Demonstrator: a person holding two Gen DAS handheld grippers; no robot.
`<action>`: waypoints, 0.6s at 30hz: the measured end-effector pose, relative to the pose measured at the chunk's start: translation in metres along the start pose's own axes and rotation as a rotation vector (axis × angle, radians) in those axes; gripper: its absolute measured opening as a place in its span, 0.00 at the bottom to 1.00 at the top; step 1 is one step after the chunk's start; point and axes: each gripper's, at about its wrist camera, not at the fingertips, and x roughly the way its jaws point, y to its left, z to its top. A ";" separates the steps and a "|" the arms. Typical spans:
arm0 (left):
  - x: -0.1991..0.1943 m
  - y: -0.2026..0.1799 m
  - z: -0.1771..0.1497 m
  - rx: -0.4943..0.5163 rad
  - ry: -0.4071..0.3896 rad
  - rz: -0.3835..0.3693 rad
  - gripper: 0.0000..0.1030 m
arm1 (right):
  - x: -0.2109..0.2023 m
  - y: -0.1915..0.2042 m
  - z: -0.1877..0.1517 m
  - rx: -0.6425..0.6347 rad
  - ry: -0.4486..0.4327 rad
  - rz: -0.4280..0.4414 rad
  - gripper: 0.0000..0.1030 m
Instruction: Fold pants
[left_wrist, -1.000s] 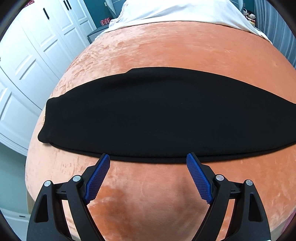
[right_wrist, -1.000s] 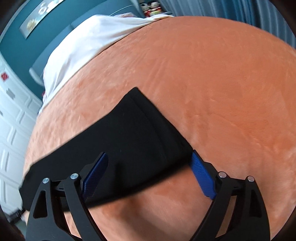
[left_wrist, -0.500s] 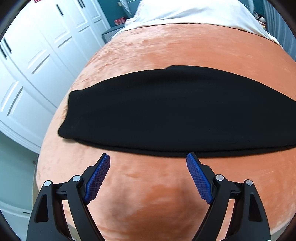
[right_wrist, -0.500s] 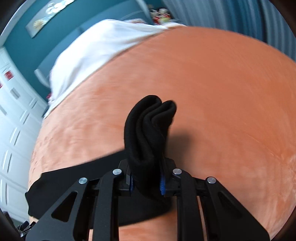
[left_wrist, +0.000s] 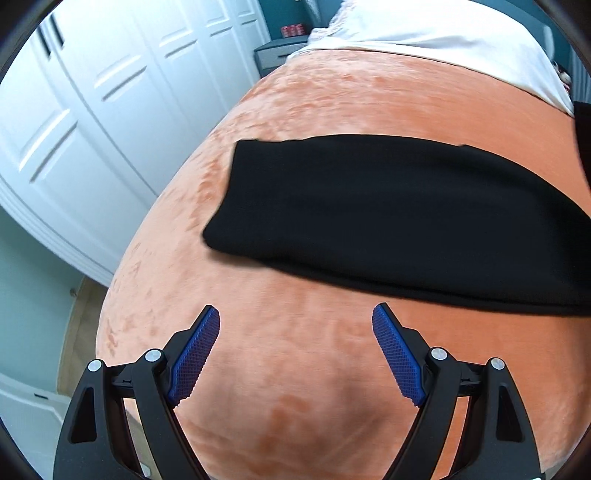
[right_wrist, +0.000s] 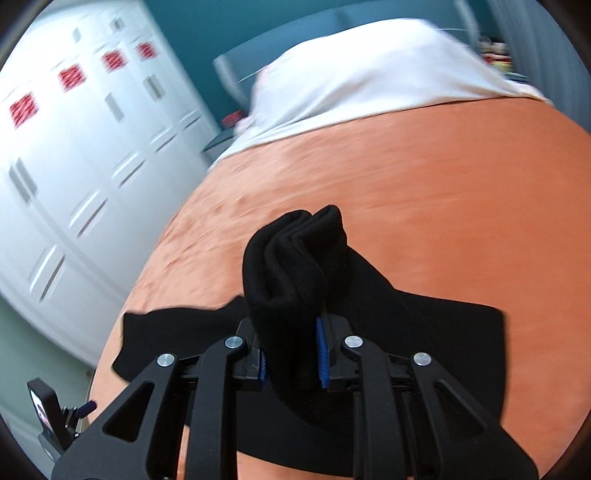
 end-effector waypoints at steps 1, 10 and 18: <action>0.003 0.009 0.000 -0.011 0.002 -0.002 0.80 | 0.011 0.013 -0.002 -0.019 0.018 0.005 0.18; 0.025 0.069 -0.001 -0.075 0.017 -0.009 0.80 | 0.109 0.106 -0.064 -0.171 0.202 0.015 0.18; 0.037 0.096 -0.001 -0.121 0.028 -0.046 0.80 | 0.150 0.132 -0.099 -0.262 0.286 -0.063 0.25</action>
